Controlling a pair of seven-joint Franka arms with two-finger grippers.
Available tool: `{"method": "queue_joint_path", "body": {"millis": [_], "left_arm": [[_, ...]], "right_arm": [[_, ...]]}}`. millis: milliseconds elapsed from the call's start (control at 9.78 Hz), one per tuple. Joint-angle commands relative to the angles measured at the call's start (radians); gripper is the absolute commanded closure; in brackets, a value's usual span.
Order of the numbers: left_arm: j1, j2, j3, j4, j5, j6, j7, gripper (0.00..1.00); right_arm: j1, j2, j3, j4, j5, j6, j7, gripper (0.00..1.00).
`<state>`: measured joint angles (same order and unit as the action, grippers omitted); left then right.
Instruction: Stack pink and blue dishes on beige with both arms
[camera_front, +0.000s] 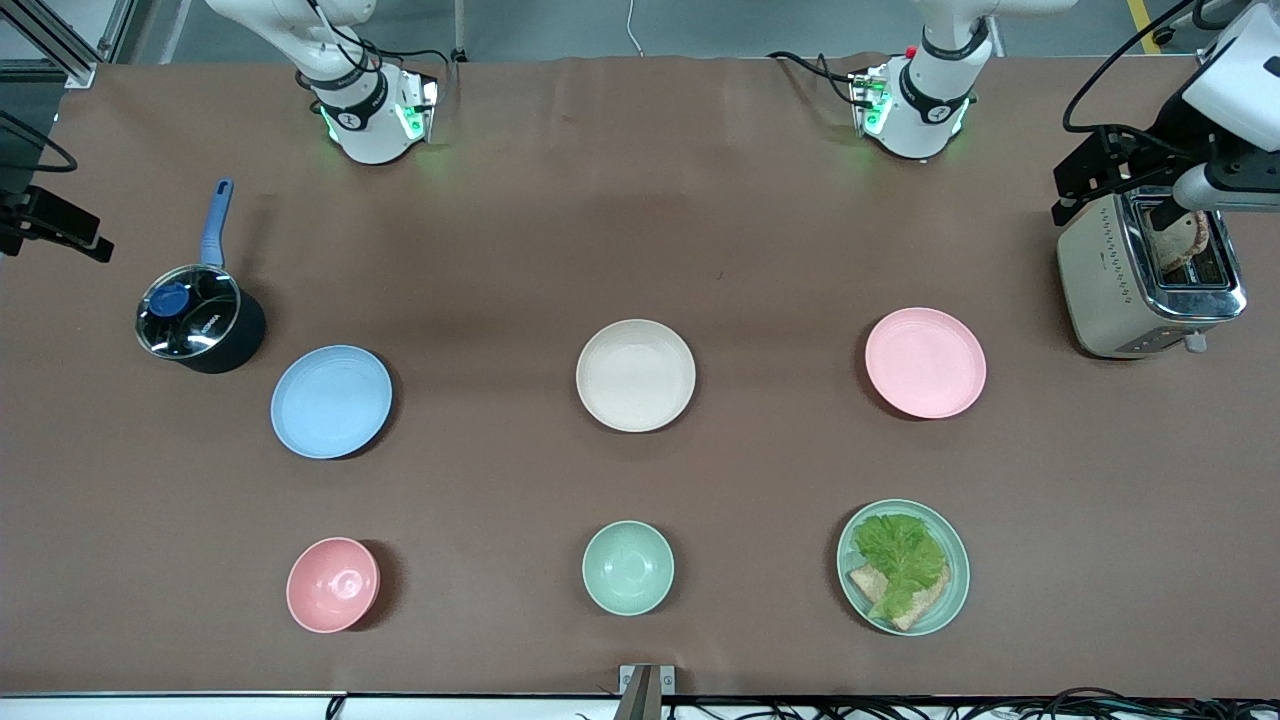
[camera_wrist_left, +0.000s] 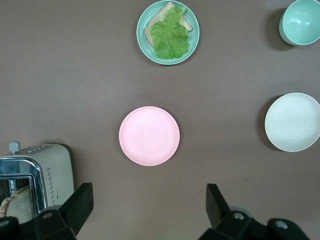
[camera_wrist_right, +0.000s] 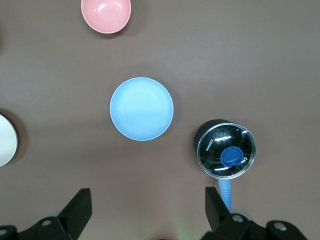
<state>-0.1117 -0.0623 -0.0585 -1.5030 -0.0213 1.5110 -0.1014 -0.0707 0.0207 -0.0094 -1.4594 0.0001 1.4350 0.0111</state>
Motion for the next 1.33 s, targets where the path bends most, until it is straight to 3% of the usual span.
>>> {"method": "queue_joint_path", "body": {"millis": [0, 409, 614, 818, 920, 1227], "left_arm": [[0.0, -0.002, 0.0, -0.037, 0.017, 0.003, -0.01, 0.01], [0.001, 0.015, 0.005, -0.031, 0.015, 0.005, -0.014, 0.0], [0.041, 0.033, 0.005, -0.077, 0.009, 0.036, 0.003, 0.0], [0.096, 0.036, 0.005, -0.194, -0.005, 0.157, 0.087, 0.0], [0.153, 0.047, 0.005, -0.268, -0.069, 0.237, 0.188, 0.0], [0.266, 0.129, 0.005, -0.431, -0.108, 0.464, 0.388, 0.02]], "right_arm": [[-0.009, -0.047, 0.003, -0.049, 0.001, 0.021, 0.003, 0.0], [-0.02, -0.013, 0.003, -0.059, 0.008, 0.044, -0.087, 0.0], [-0.041, 0.016, 0.002, -0.162, 0.006, 0.157, -0.105, 0.0], [-0.08, 0.125, 0.002, -0.264, 0.024, 0.344, -0.129, 0.0], [-0.093, 0.161, 0.002, -0.329, 0.024, 0.442, -0.146, 0.0], [-0.107, 0.222, 0.002, -0.63, 0.101, 0.889, -0.243, 0.0]]}}
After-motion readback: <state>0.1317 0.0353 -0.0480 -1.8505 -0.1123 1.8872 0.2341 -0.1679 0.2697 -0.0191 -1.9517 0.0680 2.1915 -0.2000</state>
